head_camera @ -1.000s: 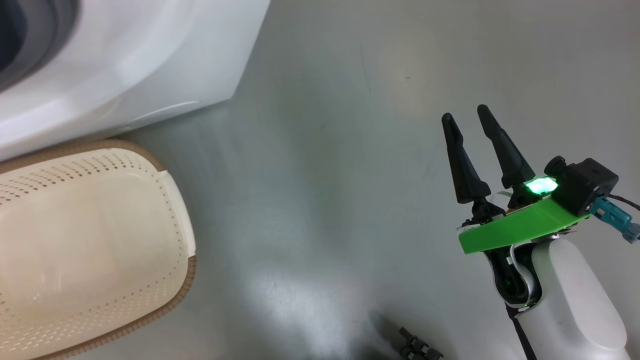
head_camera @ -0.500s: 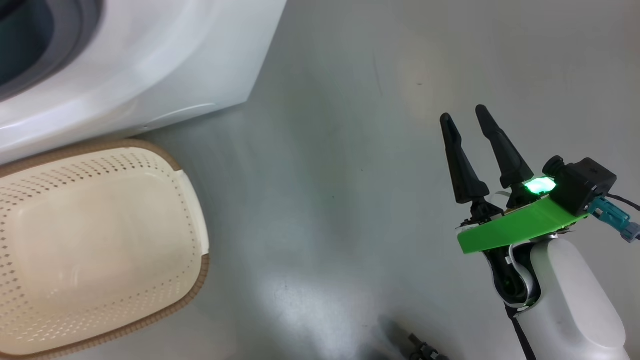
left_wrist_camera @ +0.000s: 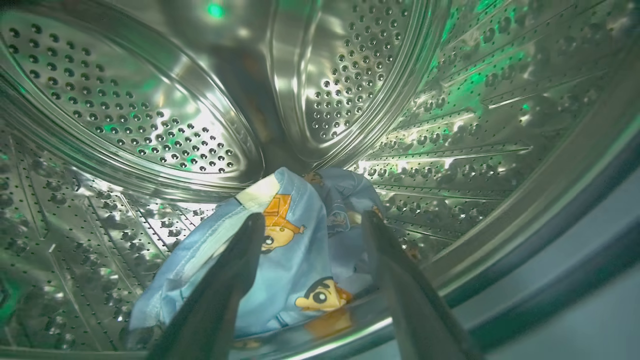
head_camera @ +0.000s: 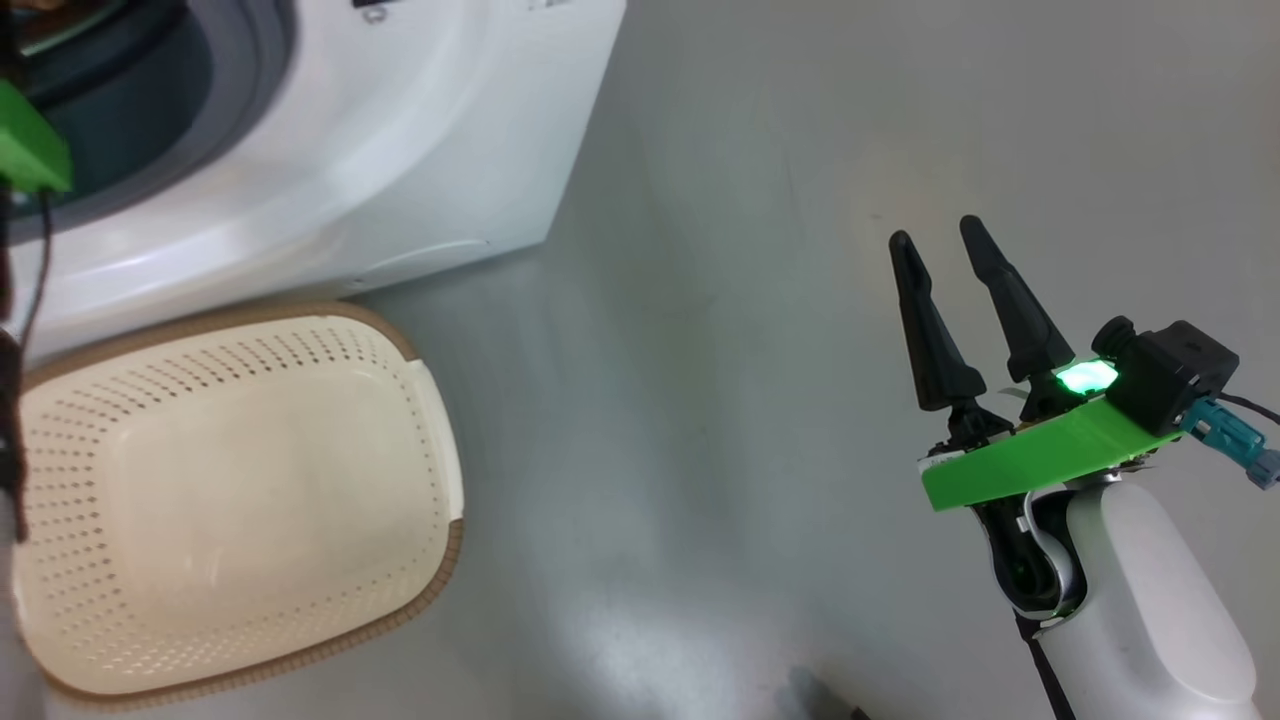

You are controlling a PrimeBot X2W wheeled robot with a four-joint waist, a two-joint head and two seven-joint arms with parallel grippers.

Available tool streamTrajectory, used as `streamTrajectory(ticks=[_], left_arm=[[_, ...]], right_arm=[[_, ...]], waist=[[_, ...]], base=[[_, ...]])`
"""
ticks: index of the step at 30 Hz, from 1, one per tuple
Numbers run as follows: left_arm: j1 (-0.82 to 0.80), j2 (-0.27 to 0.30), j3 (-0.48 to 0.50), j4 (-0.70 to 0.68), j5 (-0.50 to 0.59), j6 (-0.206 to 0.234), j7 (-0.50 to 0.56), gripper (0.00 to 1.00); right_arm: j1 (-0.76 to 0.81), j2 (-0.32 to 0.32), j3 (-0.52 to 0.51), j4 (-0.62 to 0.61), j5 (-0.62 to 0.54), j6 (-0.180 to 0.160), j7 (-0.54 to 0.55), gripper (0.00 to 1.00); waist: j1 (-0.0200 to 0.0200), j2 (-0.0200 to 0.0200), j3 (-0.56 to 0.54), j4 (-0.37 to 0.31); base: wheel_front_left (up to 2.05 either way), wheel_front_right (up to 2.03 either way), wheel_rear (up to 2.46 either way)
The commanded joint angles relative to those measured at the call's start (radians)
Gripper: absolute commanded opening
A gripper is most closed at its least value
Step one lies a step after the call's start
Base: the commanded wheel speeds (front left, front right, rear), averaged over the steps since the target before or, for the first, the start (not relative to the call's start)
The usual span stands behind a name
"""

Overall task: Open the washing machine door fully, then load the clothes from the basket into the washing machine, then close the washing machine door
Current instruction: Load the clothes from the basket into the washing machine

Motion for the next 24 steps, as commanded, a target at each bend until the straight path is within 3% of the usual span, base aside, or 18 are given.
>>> streamTrajectory(ticks=[1, 24], left_arm=[[0.027, 0.036, 0.017, -0.038, -0.012, 0.007, -0.005, 1.0], [0.564, -0.061, 0.109, -0.471, -0.066, 0.016, -0.005, 1.0]], right_arm=[[0.026, -0.009, 0.014, -0.017, 0.004, 0.002, -0.012, 1.0], [0.085, -0.07, 0.012, -0.005, -0.011, 0.002, -0.012, 1.0]], waist=[[0.0, 0.0, -0.027, 0.019], [0.0, 0.0, -0.259, 0.115]], base=[[0.0, 0.0, 0.0], [0.0, 0.0, 0.0]])
